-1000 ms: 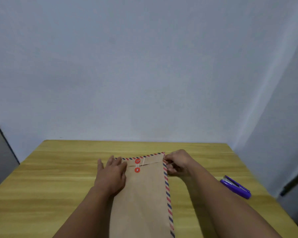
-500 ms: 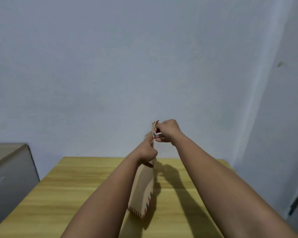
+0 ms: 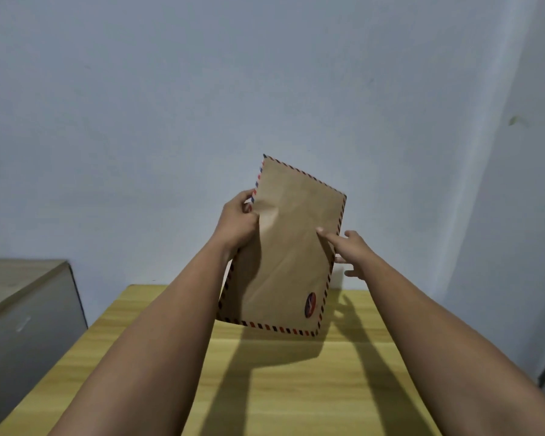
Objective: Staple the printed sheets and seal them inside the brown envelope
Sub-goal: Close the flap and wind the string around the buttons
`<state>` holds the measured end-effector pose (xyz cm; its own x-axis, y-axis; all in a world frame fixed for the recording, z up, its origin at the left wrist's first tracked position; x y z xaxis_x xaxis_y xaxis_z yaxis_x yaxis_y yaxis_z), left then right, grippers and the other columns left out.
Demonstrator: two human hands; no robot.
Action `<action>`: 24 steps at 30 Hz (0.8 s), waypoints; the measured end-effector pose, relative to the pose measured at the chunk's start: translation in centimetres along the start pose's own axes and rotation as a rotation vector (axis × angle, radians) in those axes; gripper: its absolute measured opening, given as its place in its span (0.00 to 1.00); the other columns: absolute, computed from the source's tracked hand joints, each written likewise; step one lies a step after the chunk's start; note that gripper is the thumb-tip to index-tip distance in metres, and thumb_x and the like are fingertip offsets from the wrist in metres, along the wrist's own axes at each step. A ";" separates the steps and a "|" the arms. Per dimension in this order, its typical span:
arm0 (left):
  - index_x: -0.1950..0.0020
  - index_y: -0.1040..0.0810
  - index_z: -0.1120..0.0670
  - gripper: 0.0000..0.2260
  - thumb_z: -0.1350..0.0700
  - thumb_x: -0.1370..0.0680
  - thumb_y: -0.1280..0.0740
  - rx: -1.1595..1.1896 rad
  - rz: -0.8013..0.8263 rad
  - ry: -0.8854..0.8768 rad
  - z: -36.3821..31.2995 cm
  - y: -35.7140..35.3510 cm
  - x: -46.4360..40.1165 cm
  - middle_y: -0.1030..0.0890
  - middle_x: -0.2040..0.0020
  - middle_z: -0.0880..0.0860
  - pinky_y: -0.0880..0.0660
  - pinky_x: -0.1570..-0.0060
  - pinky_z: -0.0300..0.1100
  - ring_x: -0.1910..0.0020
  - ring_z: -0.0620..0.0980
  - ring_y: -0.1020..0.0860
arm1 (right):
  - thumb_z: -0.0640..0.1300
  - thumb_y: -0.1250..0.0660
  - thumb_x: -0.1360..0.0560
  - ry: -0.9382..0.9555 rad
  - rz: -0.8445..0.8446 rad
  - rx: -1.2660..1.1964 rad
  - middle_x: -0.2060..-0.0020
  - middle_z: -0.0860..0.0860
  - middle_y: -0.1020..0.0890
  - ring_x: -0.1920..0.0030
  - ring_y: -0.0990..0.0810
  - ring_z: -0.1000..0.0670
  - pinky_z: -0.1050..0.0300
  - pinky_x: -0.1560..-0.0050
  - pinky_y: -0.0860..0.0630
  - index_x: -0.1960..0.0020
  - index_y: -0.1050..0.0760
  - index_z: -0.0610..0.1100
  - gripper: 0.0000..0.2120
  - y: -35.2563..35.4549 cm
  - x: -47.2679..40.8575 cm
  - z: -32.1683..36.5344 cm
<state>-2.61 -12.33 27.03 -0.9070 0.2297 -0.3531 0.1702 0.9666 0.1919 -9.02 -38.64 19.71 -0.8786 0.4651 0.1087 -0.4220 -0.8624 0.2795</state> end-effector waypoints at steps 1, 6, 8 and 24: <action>0.31 0.25 0.45 0.24 0.65 0.22 0.42 0.027 -0.011 0.025 0.3 0.2 -0.2 0.18 0.54 0.58 0.25 0.55 0.46 0.57 0.53 0.21 | 0.65 0.24 0.28 0.003 0.019 -0.029 0.25 0.45 0.28 0.32 0.22 0.40 0.36 0.33 0.26 0.16 0.50 0.51 0.52 0.0 -0.1 -0.3; 0.20 0.43 0.45 0.33 0.65 0.23 0.43 -0.024 -0.135 0.138 2.7 1.2 -0.1 0.20 0.43 0.61 0.21 0.46 0.54 0.48 0.57 0.19 | 0.38 0.25 0.24 0.128 -0.016 -0.046 0.41 0.44 0.18 0.49 0.16 0.45 0.48 0.53 0.17 0.17 0.45 0.52 0.44 -0.4 0.0 -0.1; 0.27 0.35 0.49 0.27 0.67 0.25 0.43 -0.145 -0.155 0.127 4.0 0.8 0.3 0.21 0.47 0.58 0.24 0.54 0.47 0.53 0.56 0.21 | 0.36 0.26 0.25 0.145 -0.048 -0.020 0.43 0.44 0.16 0.51 0.14 0.45 0.49 0.54 0.17 0.18 0.42 0.52 0.42 -0.9 -0.1 -0.5; 0.24 0.32 0.52 0.26 0.42 0.19 0.46 -0.827 0.326 0.269 26.2 -7.3 7.9 0.40 0.19 0.58 0.40 0.24 0.59 0.20 0.61 0.43 | 0.58 0.41 0.19 0.002 0.036 1.027 0.25 0.43 0.33 0.25 0.35 0.38 0.37 0.30 0.32 0.27 0.29 0.45 0.25 -9.7 0.0 -18.6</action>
<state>-0.95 -14.55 -1.18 -0.9391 0.3417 0.0372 0.1970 0.4464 0.8729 -9.10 -33.99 -0.72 -0.8877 0.4412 0.1313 -0.0015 -0.2879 0.9577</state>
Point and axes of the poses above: each hand's wrist, its own x-axis away from the middle knuckle, its own y-axis out of the back of the hand, z = x × y, the point moved 6 cm from there along -x, towards the middle knuckle
